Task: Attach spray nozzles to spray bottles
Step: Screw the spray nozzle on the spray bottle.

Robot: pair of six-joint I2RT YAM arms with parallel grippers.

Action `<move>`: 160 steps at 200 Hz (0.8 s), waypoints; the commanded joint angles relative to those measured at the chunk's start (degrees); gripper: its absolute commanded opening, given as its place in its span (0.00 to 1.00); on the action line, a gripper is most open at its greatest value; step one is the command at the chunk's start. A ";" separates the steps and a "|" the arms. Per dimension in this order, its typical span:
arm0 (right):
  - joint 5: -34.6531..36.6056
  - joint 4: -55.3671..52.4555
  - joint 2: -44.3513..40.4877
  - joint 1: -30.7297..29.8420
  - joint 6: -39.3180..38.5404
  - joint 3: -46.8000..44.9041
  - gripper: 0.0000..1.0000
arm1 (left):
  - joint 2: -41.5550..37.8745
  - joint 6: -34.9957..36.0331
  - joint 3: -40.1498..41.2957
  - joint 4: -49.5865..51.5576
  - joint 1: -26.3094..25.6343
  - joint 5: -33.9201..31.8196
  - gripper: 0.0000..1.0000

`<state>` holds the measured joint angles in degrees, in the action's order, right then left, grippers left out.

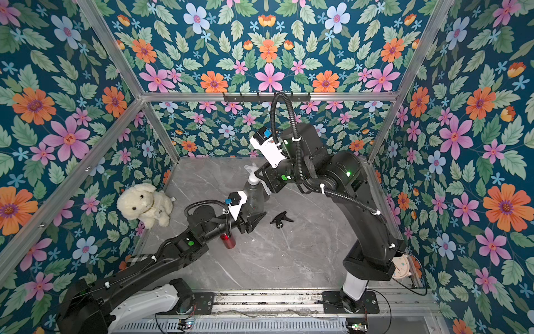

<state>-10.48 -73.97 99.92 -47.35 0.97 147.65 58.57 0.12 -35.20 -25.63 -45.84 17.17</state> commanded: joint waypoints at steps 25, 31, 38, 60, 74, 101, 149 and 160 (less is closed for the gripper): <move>-9.58 -3.13 1.11 0.78 -1.51 0.32 0.06 | -0.23 7.33 -1.23 1.06 -0.52 5.54 0.00; -9.35 -3.26 0.92 0.94 -1.67 0.38 0.06 | -0.19 7.53 -1.35 1.50 -0.55 5.64 0.00; -9.38 -3.15 0.52 1.22 -1.83 0.14 0.06 | -0.12 7.76 -1.41 1.88 -0.55 5.68 0.00; -9.80 -2.80 -0.24 1.36 -1.87 -0.95 0.06 | 0.84 8.77 -2.13 3.57 -0.82 5.02 0.00; -10.23 -2.84 -0.29 1.38 -1.94 -1.72 0.06 | 1.58 9.90 -2.94 5.14 -1.33 3.76 0.00; -10.53 -3.75 0.34 1.36 -2.53 -1.69 0.06 | 1.79 10.98 -3.14 5.86 -1.97 2.56 0.00; -9.17 -5.13 1.16 1.44 -3.61 2.10 0.09 | 2.17 11.31 -3.72 6.76 -2.15 3.67 0.00; -9.68 -4.77 1.11 1.39 -3.49 2.05 0.12 | 2.04 10.76 -3.45 6.03 -2.15 3.37 0.00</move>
<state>-11.79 -79.75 100.53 -45.36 -1.48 149.36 60.47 5.28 -38.20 -18.61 -47.37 16.23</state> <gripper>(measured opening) 0.163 0.781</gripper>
